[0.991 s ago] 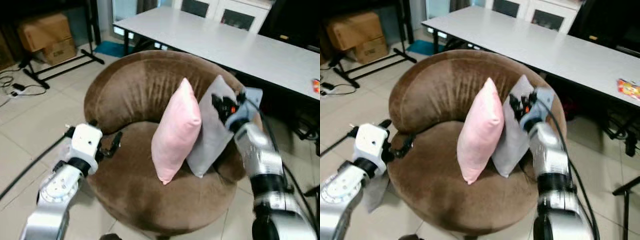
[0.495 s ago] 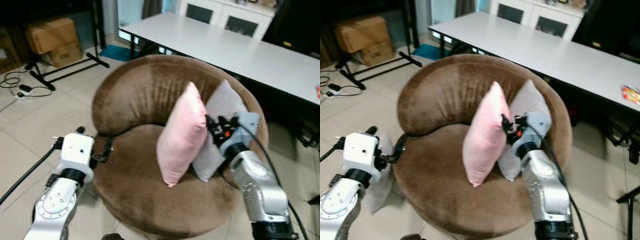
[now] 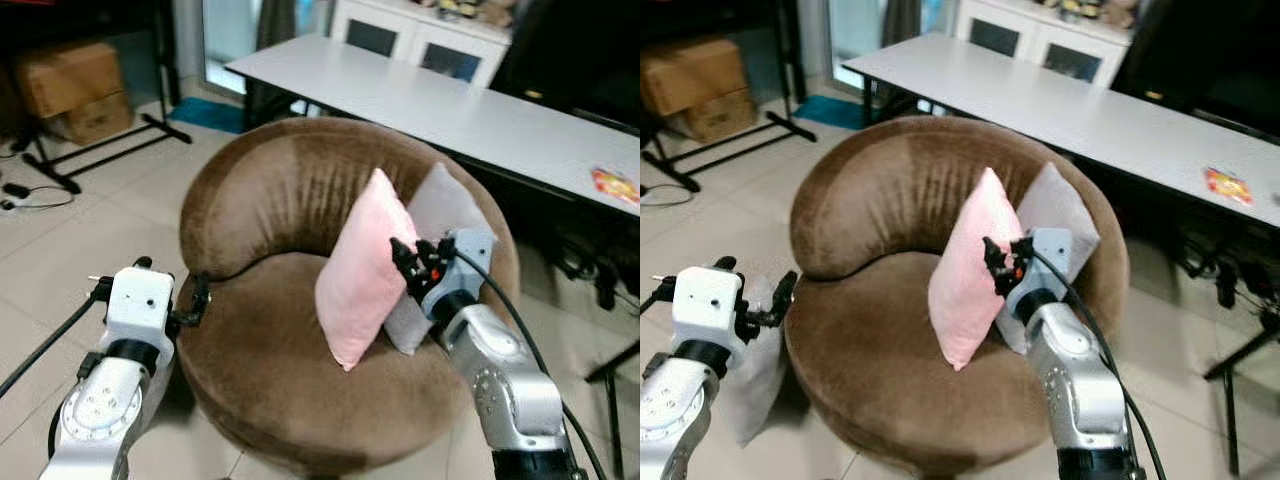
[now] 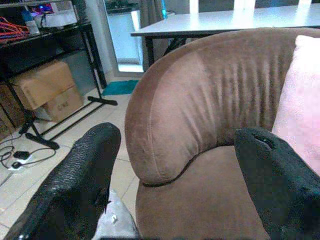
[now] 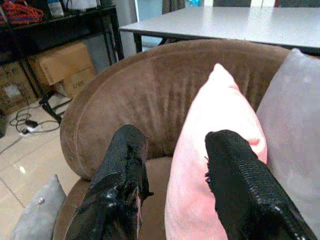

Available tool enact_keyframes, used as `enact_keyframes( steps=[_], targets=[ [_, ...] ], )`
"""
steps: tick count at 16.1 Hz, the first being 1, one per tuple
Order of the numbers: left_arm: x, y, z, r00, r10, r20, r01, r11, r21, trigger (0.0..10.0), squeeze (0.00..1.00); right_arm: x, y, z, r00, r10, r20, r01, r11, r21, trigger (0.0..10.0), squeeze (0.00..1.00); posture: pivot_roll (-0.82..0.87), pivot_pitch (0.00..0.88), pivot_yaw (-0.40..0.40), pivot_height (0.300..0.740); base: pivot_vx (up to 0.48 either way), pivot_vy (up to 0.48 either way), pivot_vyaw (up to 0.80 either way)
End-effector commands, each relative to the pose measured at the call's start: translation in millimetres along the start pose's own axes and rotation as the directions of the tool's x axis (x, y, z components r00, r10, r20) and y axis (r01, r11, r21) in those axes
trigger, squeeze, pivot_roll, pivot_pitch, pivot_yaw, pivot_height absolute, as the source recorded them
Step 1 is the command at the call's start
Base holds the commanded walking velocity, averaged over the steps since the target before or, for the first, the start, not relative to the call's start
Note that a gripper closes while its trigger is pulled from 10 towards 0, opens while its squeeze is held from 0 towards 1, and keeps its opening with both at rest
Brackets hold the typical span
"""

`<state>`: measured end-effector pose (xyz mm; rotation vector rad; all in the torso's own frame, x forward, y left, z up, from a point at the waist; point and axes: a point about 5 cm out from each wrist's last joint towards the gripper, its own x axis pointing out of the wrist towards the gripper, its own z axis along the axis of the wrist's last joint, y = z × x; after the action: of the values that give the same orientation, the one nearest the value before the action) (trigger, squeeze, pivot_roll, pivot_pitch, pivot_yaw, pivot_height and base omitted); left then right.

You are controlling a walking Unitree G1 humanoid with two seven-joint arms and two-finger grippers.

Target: Move the pillow to the sofa from floor

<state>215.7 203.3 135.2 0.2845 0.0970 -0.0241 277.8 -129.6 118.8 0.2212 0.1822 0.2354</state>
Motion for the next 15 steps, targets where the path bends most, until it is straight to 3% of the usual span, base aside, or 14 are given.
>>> enact_keyframes(
  steps=[1, 7, 15],
  targets=[
    [-1.4, -2.3, 3.7, 1.000, -0.001, 0.011, 0.001, 1.000, -0.001, 10.0, 0.00, -1.3, -4.0, 1.7, 1.000, -0.017, -0.015, 0.016, 0.999, -0.028, 10.0, 0.00, 0.08, 0.000, -0.112, 0.740, 0.000, 0.360, 0.00],
    [-2.4, 1.5, 3.2, 1.000, 0.013, 0.005, -0.013, 1.000, 0.002, 10.0, 0.00, 3.0, -2.6, -2.0, 0.999, -0.019, -0.047, 0.016, 0.998, -0.061, 10.0, 0.00, 0.09, 0.000, -0.116, 0.740, 0.000, 0.364, 0.00],
    [-2.9, 1.6, 2.3, 1.000, 0.020, 0.002, -0.020, 1.000, -0.001, 10.0, 0.00, 4.8, 0.0, -7.3, 0.997, -0.019, -0.074, 0.016, 0.999, -0.041, 10.0, 0.00, 0.09, 0.000, -0.123, 0.740, 0.000, 0.363, 0.00]
  ],
)
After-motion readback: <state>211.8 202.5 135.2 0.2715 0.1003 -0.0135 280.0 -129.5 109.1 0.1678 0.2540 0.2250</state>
